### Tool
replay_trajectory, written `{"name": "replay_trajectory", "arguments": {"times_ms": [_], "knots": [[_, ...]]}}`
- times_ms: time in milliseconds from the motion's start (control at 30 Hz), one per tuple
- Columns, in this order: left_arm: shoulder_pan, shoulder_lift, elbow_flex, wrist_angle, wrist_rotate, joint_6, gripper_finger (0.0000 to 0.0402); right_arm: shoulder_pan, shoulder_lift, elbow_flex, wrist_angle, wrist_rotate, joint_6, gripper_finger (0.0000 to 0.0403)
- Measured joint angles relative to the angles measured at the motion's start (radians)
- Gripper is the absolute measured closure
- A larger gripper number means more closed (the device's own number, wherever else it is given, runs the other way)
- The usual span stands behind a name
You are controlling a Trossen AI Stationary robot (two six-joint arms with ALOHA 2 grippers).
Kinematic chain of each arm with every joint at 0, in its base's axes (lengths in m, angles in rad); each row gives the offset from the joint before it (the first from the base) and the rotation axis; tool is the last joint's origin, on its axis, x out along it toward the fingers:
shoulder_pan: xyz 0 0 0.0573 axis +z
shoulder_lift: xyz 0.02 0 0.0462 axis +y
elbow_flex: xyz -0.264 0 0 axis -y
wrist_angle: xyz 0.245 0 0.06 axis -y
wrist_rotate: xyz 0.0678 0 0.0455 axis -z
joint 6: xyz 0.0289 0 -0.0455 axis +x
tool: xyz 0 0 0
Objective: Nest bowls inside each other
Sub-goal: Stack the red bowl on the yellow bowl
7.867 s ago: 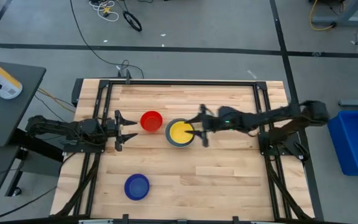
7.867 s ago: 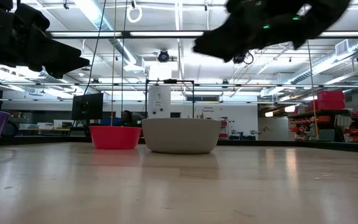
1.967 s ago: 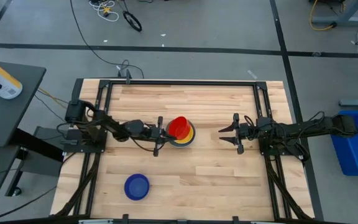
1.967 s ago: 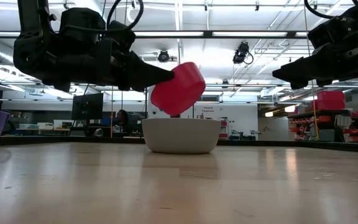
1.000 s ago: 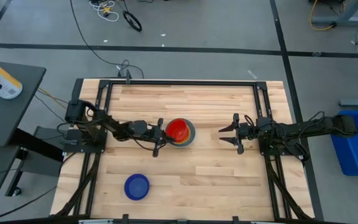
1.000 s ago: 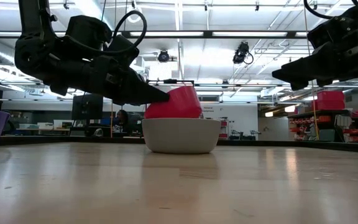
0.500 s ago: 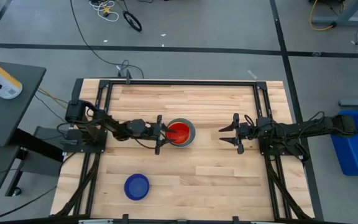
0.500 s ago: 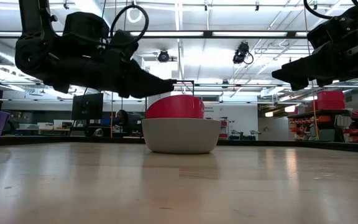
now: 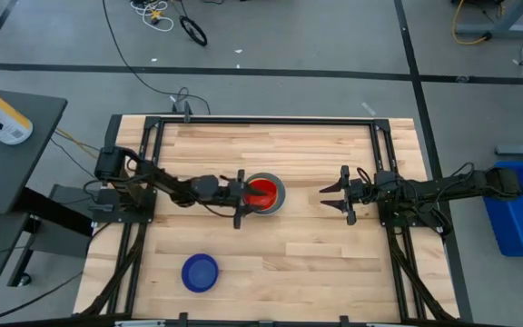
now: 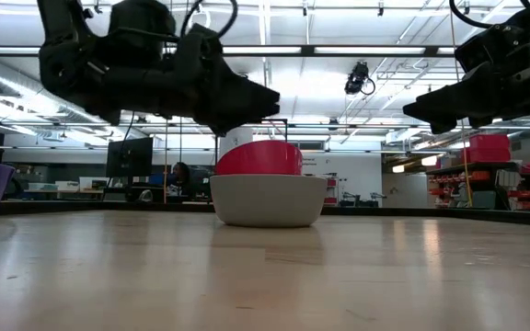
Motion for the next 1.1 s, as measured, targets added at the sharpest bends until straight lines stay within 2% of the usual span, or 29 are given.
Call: {"name": "replay_trajectory", "arguments": {"times_ms": [333, 467, 633, 1100], "knots": [[0.001, 0.0, 0.02, -0.063, -0.113, -0.074, 0.0228, 0.0, 0.0, 0.0, 0.0, 0.001, 0.0, 0.0249], [-0.004, 0.0, 0.02, -0.059, -0.111, -0.058, 0.0236, 0.0, 0.0, 0.0, 0.0, 0.001, 0.0, 0.0245], [-0.011, 0.0, 0.02, -0.105, -0.066, -0.107, 0.0243, 0.0, 0.0, 0.0, 0.0, 0.003, 0.007, 0.0239], [-0.024, 0.001, 0.02, -0.185, -0.119, -0.127, 0.0239, 0.0, 0.0, 0.0, 0.0, 0.002, 0.007, 0.025]]}}
